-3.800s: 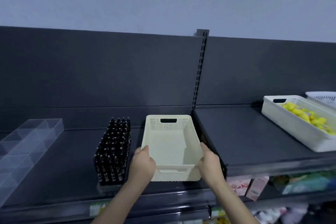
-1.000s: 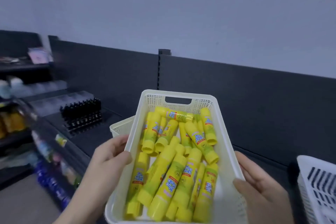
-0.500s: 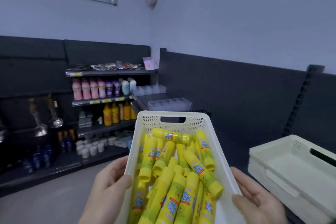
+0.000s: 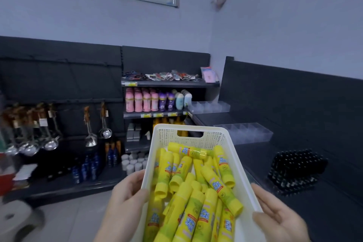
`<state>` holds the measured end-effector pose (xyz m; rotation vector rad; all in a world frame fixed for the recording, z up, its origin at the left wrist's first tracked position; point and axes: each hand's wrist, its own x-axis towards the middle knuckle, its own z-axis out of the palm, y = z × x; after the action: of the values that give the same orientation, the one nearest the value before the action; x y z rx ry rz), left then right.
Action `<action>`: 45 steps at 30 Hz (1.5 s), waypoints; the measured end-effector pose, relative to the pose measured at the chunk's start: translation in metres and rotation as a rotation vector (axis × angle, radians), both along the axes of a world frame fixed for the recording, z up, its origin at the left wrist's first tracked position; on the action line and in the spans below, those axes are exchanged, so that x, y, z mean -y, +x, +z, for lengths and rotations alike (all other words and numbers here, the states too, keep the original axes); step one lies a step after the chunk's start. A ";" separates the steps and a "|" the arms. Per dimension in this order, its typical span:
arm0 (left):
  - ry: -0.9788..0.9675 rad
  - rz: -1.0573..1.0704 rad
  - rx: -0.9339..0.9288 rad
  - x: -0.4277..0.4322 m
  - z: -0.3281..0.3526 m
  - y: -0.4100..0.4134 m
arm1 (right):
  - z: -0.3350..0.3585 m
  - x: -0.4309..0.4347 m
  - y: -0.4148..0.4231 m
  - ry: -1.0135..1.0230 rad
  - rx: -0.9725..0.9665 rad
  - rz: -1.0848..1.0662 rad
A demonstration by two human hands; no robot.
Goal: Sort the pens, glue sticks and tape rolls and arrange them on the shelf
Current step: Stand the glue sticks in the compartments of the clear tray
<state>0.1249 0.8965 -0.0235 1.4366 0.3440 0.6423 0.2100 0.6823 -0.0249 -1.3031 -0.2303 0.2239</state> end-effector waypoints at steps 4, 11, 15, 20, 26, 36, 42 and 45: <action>0.011 -0.004 -0.005 -0.035 0.001 0.054 | -0.006 -0.028 0.054 -0.037 0.020 0.055; 0.066 -0.039 -0.034 -0.090 0.012 0.147 | -0.005 -0.073 0.149 0.098 -0.011 0.061; 0.076 -0.112 -0.037 -0.118 0.009 0.199 | 0.013 -0.101 0.185 0.117 0.140 0.111; 0.041 -0.261 -0.017 -0.149 0.009 0.274 | 0.032 -0.145 0.203 0.026 0.181 -0.245; 0.086 -0.495 0.010 -0.180 0.012 0.365 | 0.007 -0.176 0.251 -0.010 0.138 -0.529; 0.165 -1.015 -0.119 -0.139 -0.016 0.508 | -0.020 -0.160 0.291 -0.084 -0.003 -1.057; 0.329 -1.254 -0.227 -0.067 -0.036 0.584 | -0.042 -0.116 0.327 -0.153 -0.050 -1.255; 0.437 -1.316 -0.286 -0.033 -0.047 0.619 | -0.059 -0.094 0.349 -0.212 -0.089 -1.334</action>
<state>0.7435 0.9292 -0.0708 1.7944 -0.5639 -0.6012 0.5588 0.7762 -0.0836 -1.4009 0.7630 -0.8443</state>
